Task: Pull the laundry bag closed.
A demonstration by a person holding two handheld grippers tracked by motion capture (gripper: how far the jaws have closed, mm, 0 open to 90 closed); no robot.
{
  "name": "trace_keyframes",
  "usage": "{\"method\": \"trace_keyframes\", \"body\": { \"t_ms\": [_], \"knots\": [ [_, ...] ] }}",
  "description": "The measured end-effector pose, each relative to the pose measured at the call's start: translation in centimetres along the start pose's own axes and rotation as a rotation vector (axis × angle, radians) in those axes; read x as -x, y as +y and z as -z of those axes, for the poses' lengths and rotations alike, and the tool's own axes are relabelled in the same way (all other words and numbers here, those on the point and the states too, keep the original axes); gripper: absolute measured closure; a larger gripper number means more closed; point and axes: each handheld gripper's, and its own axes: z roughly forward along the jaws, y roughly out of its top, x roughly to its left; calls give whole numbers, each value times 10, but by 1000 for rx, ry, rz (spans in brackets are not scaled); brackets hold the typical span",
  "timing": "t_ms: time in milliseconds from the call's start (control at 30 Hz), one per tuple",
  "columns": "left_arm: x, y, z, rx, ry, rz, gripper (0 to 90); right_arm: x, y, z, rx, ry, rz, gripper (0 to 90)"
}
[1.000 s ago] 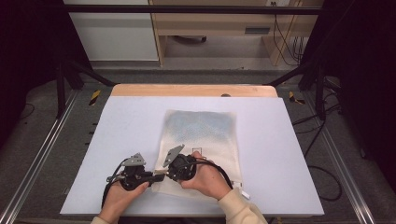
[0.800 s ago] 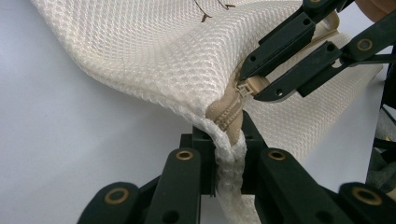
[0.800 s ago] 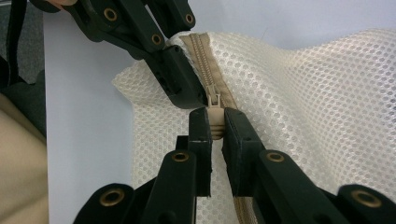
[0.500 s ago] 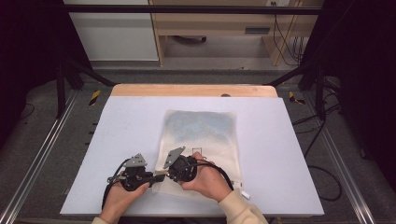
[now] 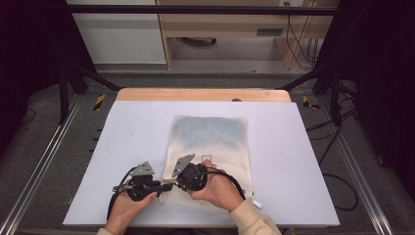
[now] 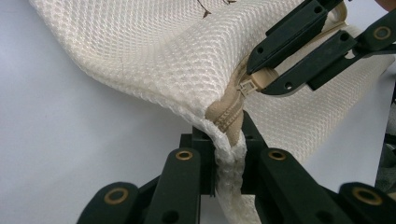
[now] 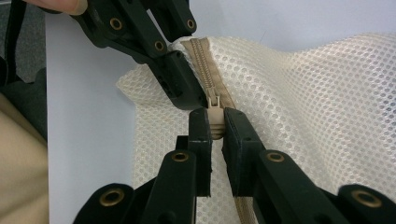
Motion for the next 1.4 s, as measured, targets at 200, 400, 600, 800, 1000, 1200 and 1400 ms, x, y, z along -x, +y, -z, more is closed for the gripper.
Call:
{"method": "trace_keyframes", "body": {
  "t_ms": [200,400,600,800,1000,1200,1400],
  "knots": [
    [1,0,-1,-5,1,-6,819,0,-1,0,-8,2,-3,821],
    [2,0,-1,-5,1,-11,819,0,-1,0,-13,3,-4,821],
    [2,0,-1,-3,0,-10,818,-1,-1,1,-16,-2,-3,821],
    [4,1,-1,-1,-2,-20,818,-1,-2,4,-9,0,0,821],
    [4,1,-1,4,-5,-18,818,-2,-1,4,-10,-9,1,821],
    [4,1,-1,9,-10,-16,818,-1,-2,6,-18,-12,0,821],
    [5,2,-1,14,-11,-15,819,2,-7,7,-28,-16,-12,821]
  ]
}}
